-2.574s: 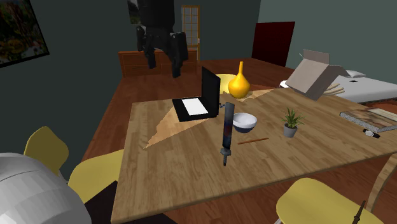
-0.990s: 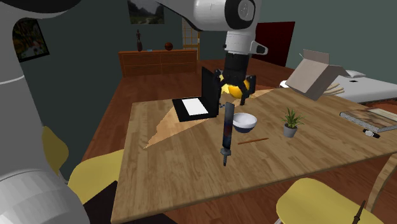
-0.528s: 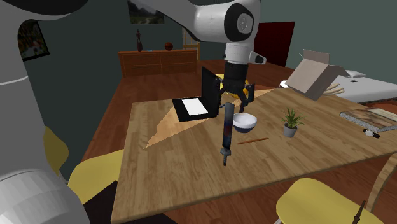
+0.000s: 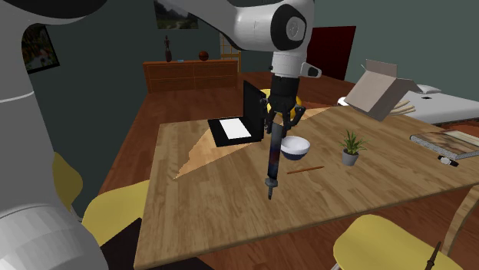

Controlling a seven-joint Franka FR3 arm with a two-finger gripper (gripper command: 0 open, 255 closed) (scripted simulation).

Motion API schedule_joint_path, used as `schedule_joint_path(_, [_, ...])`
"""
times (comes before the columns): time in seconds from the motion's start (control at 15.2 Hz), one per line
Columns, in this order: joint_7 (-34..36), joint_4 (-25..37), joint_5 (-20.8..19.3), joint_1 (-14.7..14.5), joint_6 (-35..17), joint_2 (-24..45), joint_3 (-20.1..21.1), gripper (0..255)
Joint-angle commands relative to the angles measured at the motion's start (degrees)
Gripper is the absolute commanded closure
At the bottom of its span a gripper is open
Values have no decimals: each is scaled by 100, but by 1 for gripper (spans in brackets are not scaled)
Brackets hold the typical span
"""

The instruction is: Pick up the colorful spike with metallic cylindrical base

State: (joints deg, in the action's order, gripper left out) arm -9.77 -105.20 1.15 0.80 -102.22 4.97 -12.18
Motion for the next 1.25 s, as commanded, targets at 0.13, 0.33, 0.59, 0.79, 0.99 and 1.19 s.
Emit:
schedule_joint_path(0.13, [6,51,-3,-3,72,-20,2,255])
schedule_joint_path(0.33, [11,245,-10,-3,296,-51,1,255])
schedule_joint_path(0.59, [16,524,-16,-3,598,-74,0,255])
schedule_joint_path(0.79, [18,750,-18,-2,828,-79,-1,255])
schedule_joint_path(0.99, [17,991,-17,1,1061,-71,-3,255])
schedule_joint_path(1.19, [17,1087,-16,2,1152,-65,-4,255])
